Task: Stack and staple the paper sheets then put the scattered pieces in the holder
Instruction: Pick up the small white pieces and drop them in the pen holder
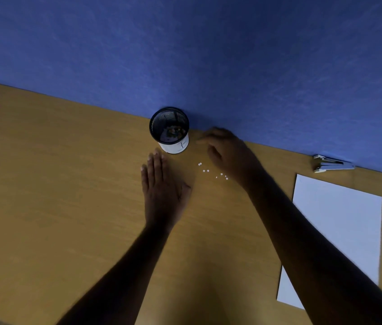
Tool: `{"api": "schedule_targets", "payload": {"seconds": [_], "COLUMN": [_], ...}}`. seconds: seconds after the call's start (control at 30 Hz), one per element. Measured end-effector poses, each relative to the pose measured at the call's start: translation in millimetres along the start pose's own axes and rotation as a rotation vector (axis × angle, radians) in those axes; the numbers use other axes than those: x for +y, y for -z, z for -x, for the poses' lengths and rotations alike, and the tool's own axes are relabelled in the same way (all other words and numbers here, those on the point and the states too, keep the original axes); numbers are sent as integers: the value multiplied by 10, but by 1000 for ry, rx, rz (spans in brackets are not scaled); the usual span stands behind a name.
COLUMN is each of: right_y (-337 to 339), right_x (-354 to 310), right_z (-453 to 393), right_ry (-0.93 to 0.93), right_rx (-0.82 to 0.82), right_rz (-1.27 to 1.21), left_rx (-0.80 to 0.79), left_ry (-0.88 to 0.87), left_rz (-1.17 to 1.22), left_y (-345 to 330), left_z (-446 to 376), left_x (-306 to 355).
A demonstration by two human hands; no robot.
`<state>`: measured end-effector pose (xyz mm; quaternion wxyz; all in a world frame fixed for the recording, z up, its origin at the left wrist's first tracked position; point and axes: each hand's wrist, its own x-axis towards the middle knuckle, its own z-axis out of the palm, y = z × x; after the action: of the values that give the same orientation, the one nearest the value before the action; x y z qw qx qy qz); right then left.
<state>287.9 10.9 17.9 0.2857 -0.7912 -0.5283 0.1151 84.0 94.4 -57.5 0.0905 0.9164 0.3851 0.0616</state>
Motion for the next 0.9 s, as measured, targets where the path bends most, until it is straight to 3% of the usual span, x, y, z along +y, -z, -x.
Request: {"api": "schedule_targets", "payload": {"seconds": [0.13, 0.3, 0.5, 0.63, 0.8, 0.9], "right_y": [-266, -371, -160, -87, -53, -82], "right_x": [62, 125, 302, 484, 572, 488], "right_z": [241, 456, 758, 1012, 1021, 999], "right_ry": [-19, 161, 194, 136, -130, -143], "right_rx": [-261, -230, -304, -248, -56, -7], "right_rz": [118, 170, 267, 245, 237, 241], "left_rx": [-2, -11, -2, -5, 14, 20], "left_ry": [3, 9, 14, 9, 23, 19], "left_rz": [0, 1, -3, -16, -15, -12], "left_y": [11, 7, -10, -15, -10, -14], "left_z": [0, 1, 4, 7, 7, 5], "left_x": [3, -1, 4, -3, 10, 0]}}
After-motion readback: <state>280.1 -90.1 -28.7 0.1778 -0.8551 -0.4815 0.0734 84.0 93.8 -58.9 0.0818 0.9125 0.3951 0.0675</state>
